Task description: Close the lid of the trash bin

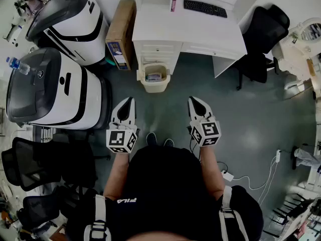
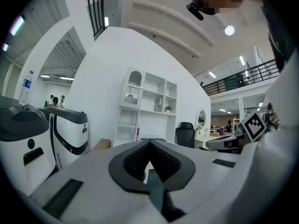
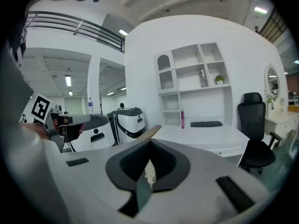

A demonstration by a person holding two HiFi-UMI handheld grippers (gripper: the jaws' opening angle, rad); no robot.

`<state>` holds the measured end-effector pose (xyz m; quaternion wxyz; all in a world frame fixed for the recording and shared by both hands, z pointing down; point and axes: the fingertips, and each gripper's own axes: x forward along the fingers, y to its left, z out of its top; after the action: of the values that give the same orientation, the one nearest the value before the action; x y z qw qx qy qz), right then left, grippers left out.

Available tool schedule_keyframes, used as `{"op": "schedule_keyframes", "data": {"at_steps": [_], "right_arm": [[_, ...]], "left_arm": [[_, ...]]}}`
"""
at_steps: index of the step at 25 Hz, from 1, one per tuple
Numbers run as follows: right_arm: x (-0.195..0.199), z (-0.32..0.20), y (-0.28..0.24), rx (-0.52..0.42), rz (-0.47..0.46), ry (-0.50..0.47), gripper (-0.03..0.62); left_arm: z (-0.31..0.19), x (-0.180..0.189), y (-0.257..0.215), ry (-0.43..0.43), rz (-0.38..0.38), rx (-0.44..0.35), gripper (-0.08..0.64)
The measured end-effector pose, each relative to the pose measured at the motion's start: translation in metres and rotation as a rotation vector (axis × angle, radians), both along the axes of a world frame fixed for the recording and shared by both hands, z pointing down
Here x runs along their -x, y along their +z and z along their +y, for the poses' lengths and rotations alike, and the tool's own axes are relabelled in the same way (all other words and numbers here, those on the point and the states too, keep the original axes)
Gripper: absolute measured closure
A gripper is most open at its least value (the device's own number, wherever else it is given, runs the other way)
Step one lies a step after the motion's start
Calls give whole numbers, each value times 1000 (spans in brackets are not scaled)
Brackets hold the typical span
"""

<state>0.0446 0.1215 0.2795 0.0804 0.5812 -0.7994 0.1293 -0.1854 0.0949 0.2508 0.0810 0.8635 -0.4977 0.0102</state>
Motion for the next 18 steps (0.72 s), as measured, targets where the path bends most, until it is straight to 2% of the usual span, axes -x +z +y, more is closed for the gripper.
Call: {"op": "schedule_keyframes", "data": {"at_steps": [5,13,18], "right_arm": [[-10,5,-2,-9,2,8,591],[-10,11,0,-2,-22,-36,591],[-22,12,-6,-54,-47,11,589]], "left_arm": [[10,-11,-6,12,7,-14,557],[18,-16,-4,15,-16,-7,557],[17,-22,-2,9,-32,-8,557]]}}
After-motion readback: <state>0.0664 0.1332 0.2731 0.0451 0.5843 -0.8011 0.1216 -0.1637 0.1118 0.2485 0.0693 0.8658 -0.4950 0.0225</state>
